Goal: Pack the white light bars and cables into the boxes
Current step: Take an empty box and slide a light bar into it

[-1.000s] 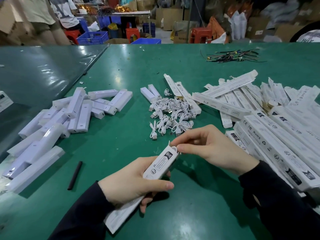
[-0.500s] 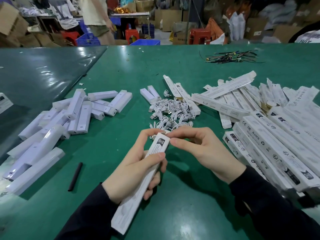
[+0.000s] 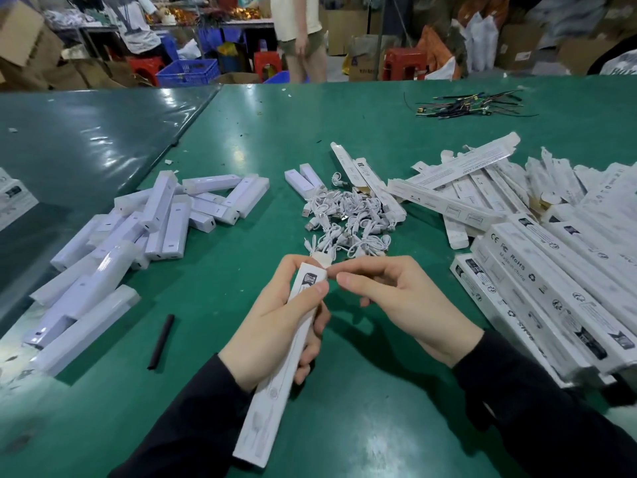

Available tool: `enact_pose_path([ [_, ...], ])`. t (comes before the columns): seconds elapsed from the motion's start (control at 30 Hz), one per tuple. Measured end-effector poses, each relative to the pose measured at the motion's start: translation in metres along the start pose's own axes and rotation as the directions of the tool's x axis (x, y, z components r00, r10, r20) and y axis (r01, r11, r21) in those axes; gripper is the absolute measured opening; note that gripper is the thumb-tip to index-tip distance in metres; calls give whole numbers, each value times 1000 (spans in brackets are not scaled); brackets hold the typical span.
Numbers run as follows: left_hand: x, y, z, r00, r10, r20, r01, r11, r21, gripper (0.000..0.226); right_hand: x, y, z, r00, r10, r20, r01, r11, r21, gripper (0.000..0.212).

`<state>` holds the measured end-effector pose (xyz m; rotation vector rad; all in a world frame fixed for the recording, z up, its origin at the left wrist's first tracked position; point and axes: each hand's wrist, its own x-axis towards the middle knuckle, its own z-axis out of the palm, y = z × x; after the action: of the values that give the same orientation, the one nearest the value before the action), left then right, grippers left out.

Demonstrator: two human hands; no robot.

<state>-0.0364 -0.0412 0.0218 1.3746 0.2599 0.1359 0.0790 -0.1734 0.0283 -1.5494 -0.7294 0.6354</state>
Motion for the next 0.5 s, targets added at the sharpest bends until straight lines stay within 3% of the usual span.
enact_pose_path([
  [0.07, 1, -2, 0, 1000, 1, -22, -1, 1000, 3, 13, 0, 1, 1, 998, 60, 26, -61, 997, 37, 14],
  [0.17, 2, -6, 1, 1000, 23, -10, -23, 999, 39, 10, 2, 2, 4, 986, 163, 31, -166, 957, 238, 13],
  [0.3, 1, -7, 2, 996, 53, 65, -57, 997, 59, 14, 5, 2, 6, 948, 315, -36, -256, 829, 498, 14],
  [0.37, 0, -7, 4, 993, 66, 94, -72, 996, 61, 17, 6, 3, 4, 937, 350, -15, -296, 814, 500, 20],
  [0.5, -1, -8, 6, 990, 84, 114, -91, 995, 52, 16, 5, 3, 4, 947, 321, 26, -299, 846, 442, 9],
])
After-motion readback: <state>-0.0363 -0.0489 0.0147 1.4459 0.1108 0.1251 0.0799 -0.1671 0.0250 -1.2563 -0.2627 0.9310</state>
